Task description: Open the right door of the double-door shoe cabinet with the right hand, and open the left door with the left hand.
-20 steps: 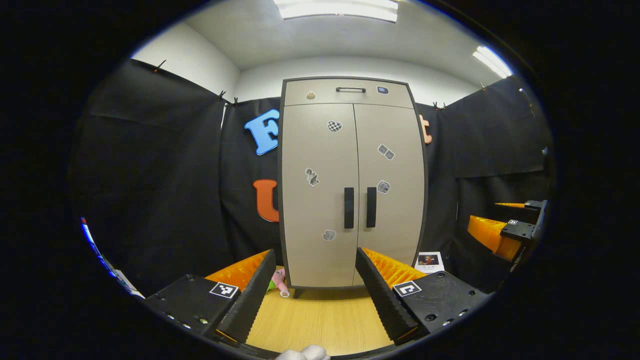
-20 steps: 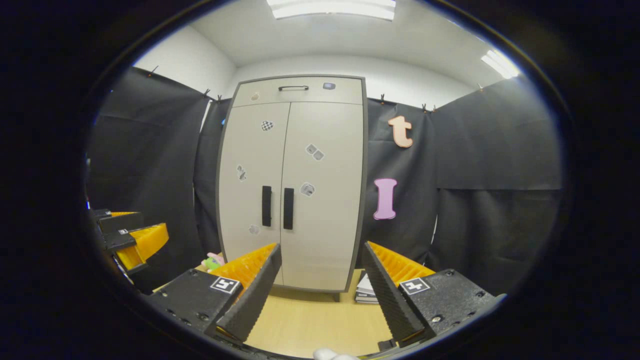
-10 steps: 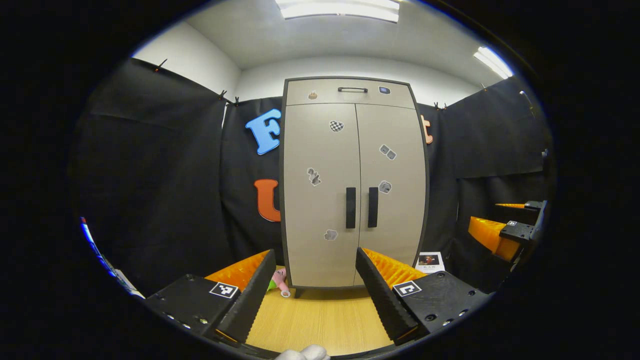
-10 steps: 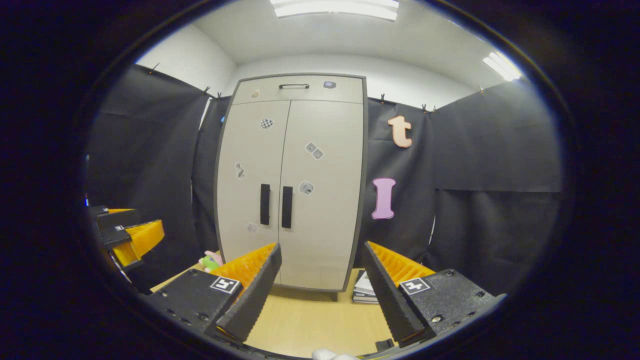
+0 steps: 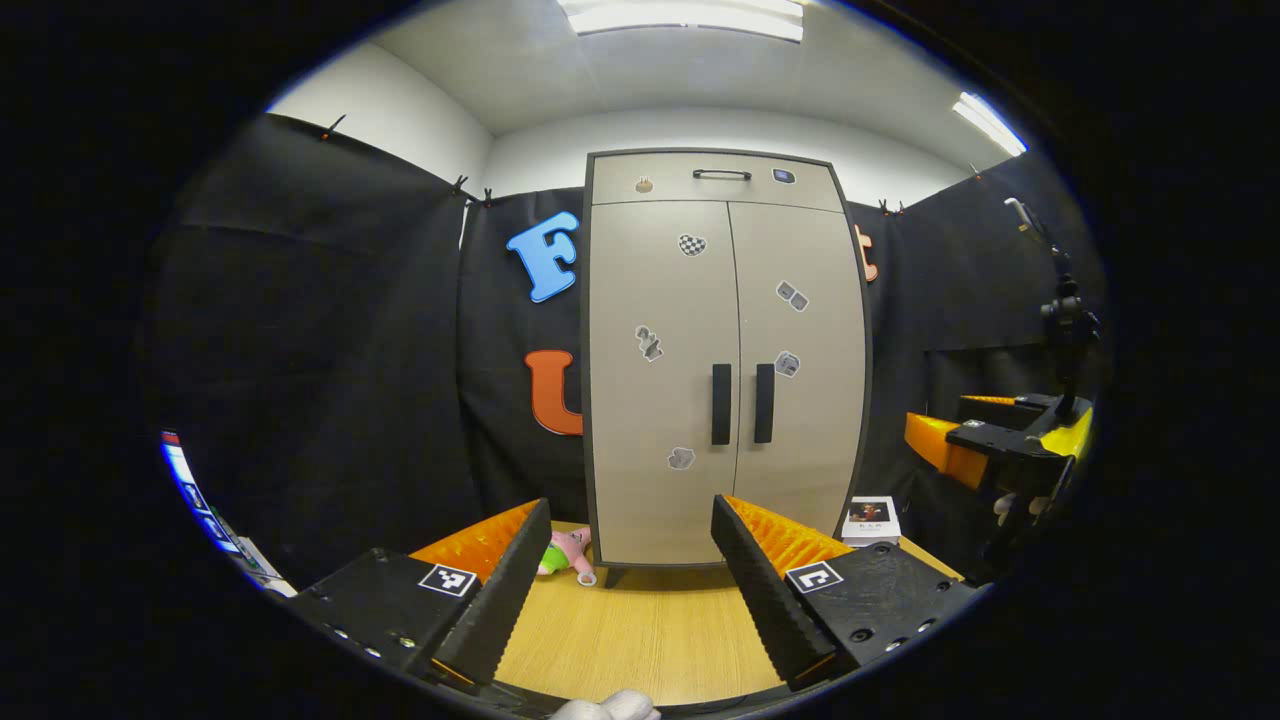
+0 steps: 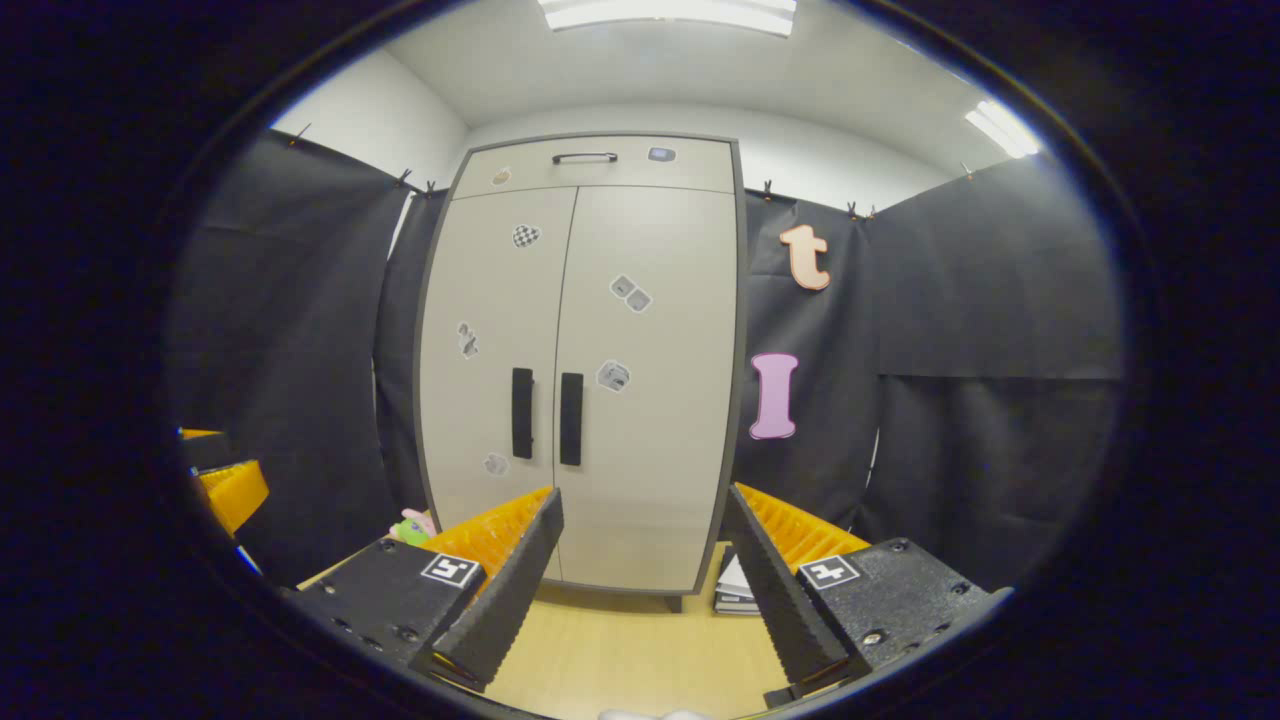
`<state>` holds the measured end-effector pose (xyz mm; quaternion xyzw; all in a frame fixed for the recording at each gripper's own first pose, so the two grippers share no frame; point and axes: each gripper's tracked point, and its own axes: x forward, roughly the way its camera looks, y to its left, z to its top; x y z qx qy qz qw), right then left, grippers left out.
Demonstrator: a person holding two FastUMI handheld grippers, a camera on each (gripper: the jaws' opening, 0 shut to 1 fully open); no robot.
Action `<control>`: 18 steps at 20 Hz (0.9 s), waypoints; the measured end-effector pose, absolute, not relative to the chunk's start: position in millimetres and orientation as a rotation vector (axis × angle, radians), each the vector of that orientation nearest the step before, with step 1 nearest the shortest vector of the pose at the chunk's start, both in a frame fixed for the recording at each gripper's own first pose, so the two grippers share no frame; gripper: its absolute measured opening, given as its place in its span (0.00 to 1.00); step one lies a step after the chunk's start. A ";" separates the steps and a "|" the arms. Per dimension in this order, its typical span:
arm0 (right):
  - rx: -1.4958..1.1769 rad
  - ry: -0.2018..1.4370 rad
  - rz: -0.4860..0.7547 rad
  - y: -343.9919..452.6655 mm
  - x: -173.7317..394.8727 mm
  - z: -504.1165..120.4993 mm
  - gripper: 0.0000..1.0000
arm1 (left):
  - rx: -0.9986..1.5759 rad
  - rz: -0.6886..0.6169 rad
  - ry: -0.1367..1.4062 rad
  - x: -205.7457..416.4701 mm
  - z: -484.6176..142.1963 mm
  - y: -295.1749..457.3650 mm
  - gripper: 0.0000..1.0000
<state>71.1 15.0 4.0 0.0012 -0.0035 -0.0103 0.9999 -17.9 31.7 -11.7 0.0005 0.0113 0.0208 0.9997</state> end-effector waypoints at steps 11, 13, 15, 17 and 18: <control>-0.004 -0.002 0.019 79.5 227.6 14.1 1.00 | 0.023 0.126 0.051 -42.9 -15.4 51.2 0.96; -0.006 0.003 0.009 86.5 256.3 14.3 1.00 | 0.020 0.138 0.058 -44.7 -15.6 52.3 0.96; -0.024 0.016 -0.009 89.1 284.3 9.3 0.94 | 0.020 0.155 0.062 -44.0 -14.5 55.2 0.96; -0.008 0.059 0.003 94.2 302.7 -1.4 0.94 | 0.017 0.167 0.060 -44.8 -11.3 55.7 0.96; 0.002 0.072 0.001 96.4 310.5 -4.0 0.94 | 0.015 0.174 0.057 -44.8 -10.6 56.3 0.96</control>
